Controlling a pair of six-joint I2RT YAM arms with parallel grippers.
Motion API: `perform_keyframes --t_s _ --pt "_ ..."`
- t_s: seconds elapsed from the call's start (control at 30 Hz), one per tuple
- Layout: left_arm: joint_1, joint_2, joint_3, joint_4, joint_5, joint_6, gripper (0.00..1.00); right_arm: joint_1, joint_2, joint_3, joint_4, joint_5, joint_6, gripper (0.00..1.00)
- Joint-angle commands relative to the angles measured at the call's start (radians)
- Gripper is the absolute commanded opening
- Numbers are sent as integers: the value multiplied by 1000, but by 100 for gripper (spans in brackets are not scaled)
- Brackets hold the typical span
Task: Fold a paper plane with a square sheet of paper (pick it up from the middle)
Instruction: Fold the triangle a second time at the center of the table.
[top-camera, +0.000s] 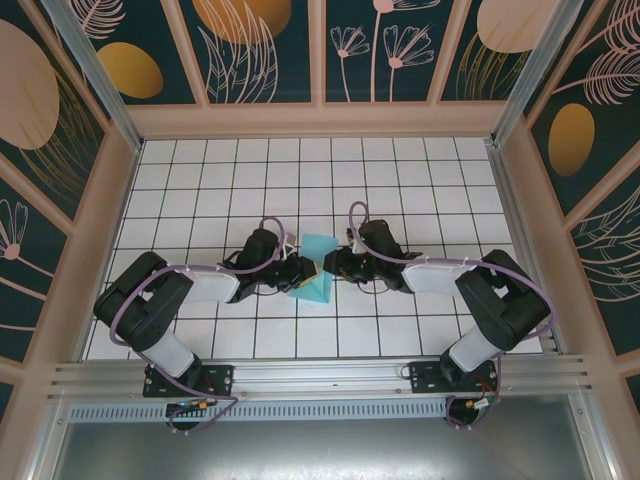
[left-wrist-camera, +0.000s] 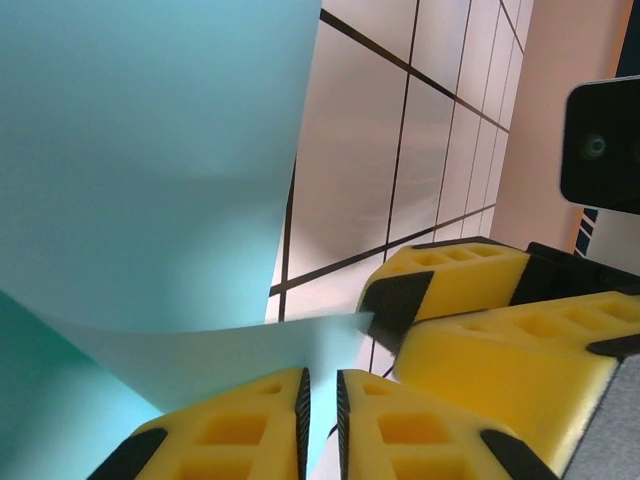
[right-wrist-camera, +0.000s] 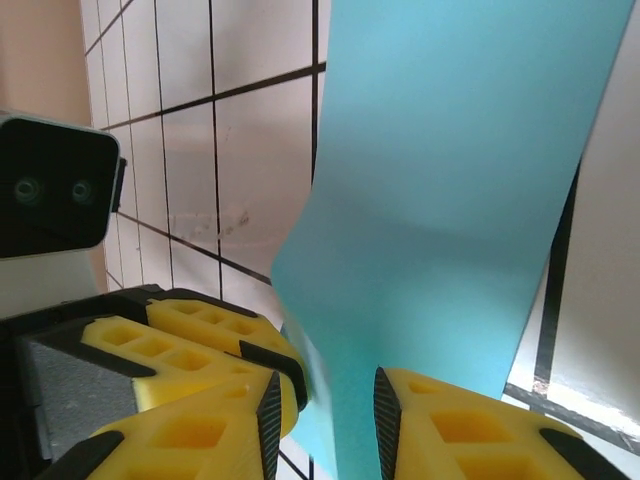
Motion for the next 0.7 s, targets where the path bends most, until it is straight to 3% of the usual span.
perform_keyframes --t_s 0.0,0.67 --pt "-5 15 8 -7 -3 29 17 -8 -62 -12 3 61 -24 32" --pt "-6 20 6 4 8 31 10 0 48 14 70 -50 -40 26"
